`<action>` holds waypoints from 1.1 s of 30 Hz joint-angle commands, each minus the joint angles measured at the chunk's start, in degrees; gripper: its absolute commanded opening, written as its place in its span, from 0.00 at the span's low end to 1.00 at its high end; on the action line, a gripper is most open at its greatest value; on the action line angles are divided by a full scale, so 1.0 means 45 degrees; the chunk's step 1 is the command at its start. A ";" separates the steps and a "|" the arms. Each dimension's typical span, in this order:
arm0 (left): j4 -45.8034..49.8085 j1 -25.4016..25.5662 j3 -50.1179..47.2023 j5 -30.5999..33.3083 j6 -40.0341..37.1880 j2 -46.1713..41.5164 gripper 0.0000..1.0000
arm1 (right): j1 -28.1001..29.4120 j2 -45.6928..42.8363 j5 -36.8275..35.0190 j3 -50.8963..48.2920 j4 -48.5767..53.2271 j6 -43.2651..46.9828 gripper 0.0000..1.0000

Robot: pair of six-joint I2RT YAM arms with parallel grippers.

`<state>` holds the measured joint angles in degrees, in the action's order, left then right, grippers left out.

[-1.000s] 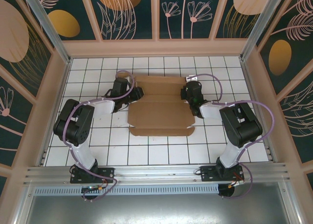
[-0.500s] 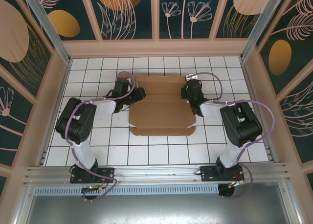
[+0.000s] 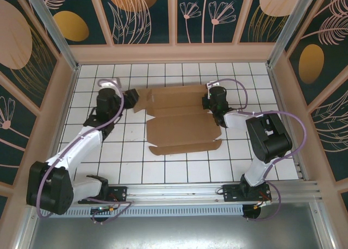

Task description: Fold the paper box

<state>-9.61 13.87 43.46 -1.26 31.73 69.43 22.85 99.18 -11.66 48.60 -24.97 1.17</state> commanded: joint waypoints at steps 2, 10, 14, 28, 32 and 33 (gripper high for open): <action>-0.0046 -0.1861 0.0387 -0.0074 0.0273 0.1131 0.53 | -0.0088 0.0004 0.0559 0.0348 0.0041 -0.0045 0.00; -0.0977 -0.2222 0.1462 -0.2699 0.0272 0.4612 0.48 | -0.0136 0.0134 0.0799 0.0577 0.0429 -0.0257 0.00; -0.1900 -0.2166 0.0590 -0.3896 0.0978 0.4602 0.47 | -0.0134 0.0253 0.0910 0.0671 0.0438 -0.0336 0.00; -0.1472 -0.0640 -0.0276 -0.5325 0.0960 0.3732 0.50 | -0.0164 0.0396 0.0854 0.0994 0.0780 -0.0455 0.00; -0.1550 -0.0474 -0.0287 -0.5595 0.0885 0.3759 0.51 | -0.0188 0.0456 0.0938 0.1119 0.0866 -0.0533 0.00; -0.1593 -0.0396 -0.0226 -0.5684 0.0885 0.3927 0.51 | -0.0195 0.0495 0.0972 0.1179 0.0908 -0.0553 0.00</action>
<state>-16.08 11.07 42.41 -24.25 35.86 87.22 22.15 100.33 -8.62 51.62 -21.89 0.40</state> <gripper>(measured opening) 0.505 0.100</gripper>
